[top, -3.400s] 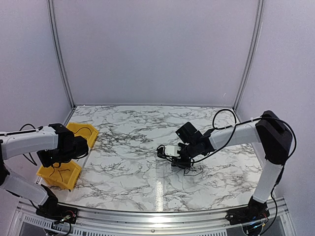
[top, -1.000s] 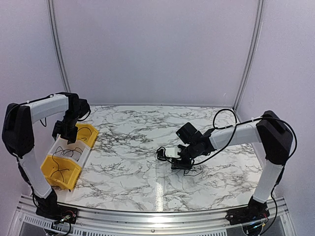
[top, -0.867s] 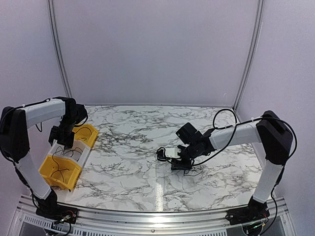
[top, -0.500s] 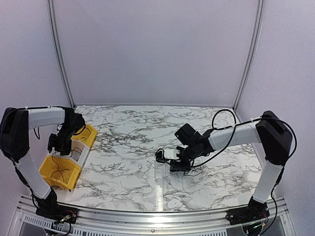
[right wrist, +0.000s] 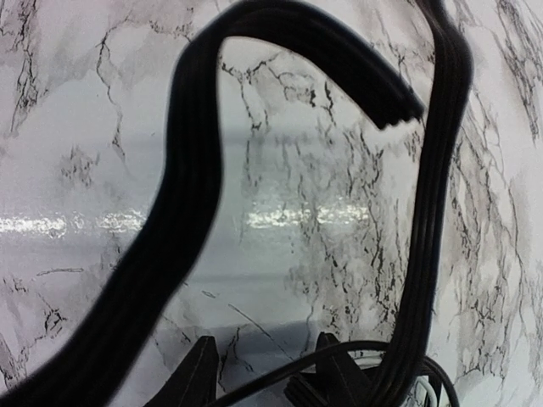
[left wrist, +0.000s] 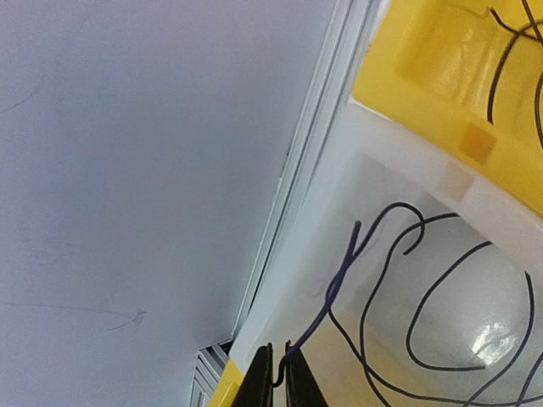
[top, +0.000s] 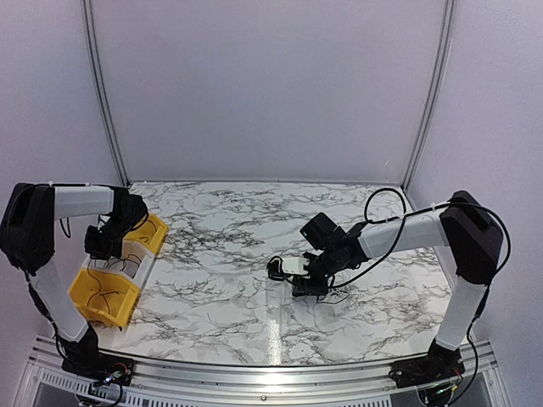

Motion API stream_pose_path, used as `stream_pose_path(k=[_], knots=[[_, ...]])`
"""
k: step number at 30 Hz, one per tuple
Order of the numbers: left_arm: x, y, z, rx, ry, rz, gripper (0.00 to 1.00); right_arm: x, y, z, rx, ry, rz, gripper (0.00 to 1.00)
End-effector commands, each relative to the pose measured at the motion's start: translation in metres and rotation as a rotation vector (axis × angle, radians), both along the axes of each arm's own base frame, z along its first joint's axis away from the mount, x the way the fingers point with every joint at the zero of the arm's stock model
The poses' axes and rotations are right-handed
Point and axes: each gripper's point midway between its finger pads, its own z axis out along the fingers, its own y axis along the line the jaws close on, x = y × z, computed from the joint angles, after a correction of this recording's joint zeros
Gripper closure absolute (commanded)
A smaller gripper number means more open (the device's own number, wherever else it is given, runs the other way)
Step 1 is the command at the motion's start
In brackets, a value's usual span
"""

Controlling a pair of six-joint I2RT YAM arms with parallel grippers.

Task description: Untangle the cables

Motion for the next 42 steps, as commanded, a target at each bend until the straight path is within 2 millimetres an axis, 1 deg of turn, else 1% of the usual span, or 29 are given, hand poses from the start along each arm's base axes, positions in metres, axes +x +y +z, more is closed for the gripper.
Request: stream_pose_path(k=[1, 2, 5, 10, 13, 16, 19, 24, 27, 30, 36, 42], knots=[[0.009, 0.003, 0.040, 0.024, -0.156, -0.002, 0.98, -0.026, -0.021, -0.037, -0.131, 0.104, 0.015, 0.60], [0.008, 0.002, 0.044, 0.008, -0.175, -0.002, 1.00, -0.027, -0.021, -0.037, -0.131, 0.105, 0.017, 0.59], [0.001, -0.007, 0.050, -0.078, -0.228, 0.023, 1.00, -0.027, -0.021, -0.039, -0.133, 0.108, 0.021, 0.59], [-0.014, -0.025, 0.051, -0.200, -0.271, 0.037, 1.00, -0.029, -0.021, -0.039, -0.135, 0.108, 0.030, 0.59], [-0.026, -0.039, 0.050, -0.266, -0.280, 0.057, 1.00, -0.029, -0.021, -0.038, -0.134, 0.106, 0.032, 0.59], [-0.036, -0.048, 0.058, -0.285, -0.333, 0.068, 1.00, -0.029, -0.021, -0.037, -0.132, 0.104, 0.032, 0.59], [-0.049, -0.056, 0.054, -0.324, -0.365, 0.096, 1.00, -0.030, -0.021, -0.037, -0.131, 0.106, 0.037, 0.59], [-0.075, -0.057, 0.028, -0.348, -0.335, 0.197, 1.00, -0.032, -0.020, -0.035, -0.126, 0.113, 0.046, 0.59], [-0.086, -0.055, 0.019, -0.348, -0.371, 0.280, 1.00, -0.032, -0.021, -0.035, -0.127, 0.111, 0.050, 0.59], [-0.089, -0.049, 0.017, -0.315, -0.417, 0.333, 1.00, -0.033, -0.020, -0.034, -0.123, 0.113, 0.054, 0.59], [-0.090, -0.050, 0.014, -0.331, -0.533, 0.489, 1.00, -0.034, -0.020, -0.033, -0.123, 0.113, 0.056, 0.59], [-0.091, -0.044, 0.018, -0.334, -0.644, 0.587, 1.00, -0.033, -0.020, -0.030, -0.117, 0.104, 0.058, 0.58]])
